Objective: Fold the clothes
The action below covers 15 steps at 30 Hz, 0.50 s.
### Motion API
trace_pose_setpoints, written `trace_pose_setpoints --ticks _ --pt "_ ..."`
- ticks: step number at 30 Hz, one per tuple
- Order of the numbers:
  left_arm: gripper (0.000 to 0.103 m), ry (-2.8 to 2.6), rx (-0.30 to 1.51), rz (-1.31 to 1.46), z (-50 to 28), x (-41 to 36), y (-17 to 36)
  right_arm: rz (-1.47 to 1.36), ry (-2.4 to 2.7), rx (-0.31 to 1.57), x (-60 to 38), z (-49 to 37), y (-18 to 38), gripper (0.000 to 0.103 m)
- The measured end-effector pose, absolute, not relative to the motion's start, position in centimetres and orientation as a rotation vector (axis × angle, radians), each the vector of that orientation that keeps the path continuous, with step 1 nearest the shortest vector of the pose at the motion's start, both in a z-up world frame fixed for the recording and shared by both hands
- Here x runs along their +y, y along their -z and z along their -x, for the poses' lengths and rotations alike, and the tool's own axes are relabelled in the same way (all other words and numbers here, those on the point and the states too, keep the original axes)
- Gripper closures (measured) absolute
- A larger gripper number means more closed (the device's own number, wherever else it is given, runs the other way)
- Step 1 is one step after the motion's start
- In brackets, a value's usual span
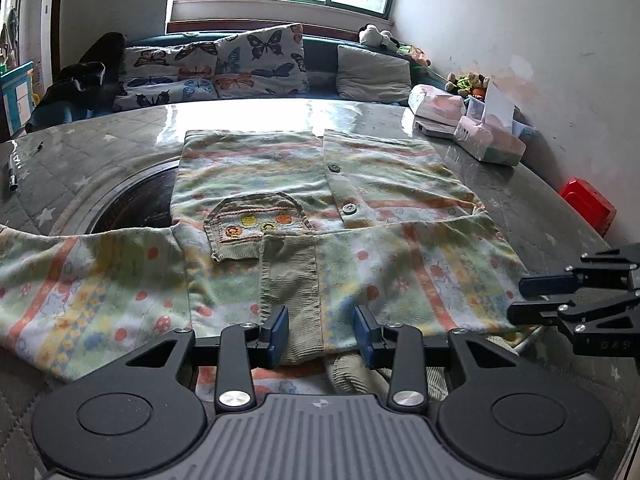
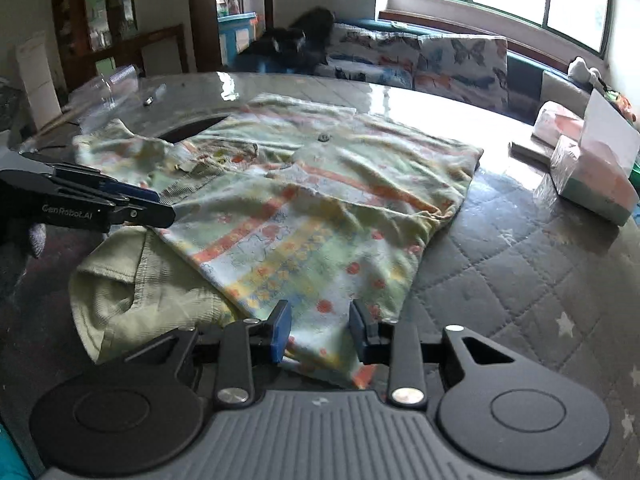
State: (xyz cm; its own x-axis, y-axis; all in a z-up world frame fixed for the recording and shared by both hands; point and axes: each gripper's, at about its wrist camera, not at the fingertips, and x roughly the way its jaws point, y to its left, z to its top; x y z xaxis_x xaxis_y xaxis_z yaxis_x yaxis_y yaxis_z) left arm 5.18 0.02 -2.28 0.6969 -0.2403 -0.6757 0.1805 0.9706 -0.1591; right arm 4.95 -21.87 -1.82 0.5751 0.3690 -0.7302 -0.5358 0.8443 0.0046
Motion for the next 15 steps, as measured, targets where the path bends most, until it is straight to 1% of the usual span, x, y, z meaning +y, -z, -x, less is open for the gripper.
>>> trace_pose_setpoints --ticks 9,15 --pt "0.063 0.219 0.766 0.096 -4.9 0.4 2.1 0.239 -0.515 0.777 -22.1 -6.2 1.2 0.072" --pt "0.063 0.205 0.762 0.104 -4.7 0.8 1.9 0.207 -0.502 0.756 -21.3 -9.6 1.0 0.071"
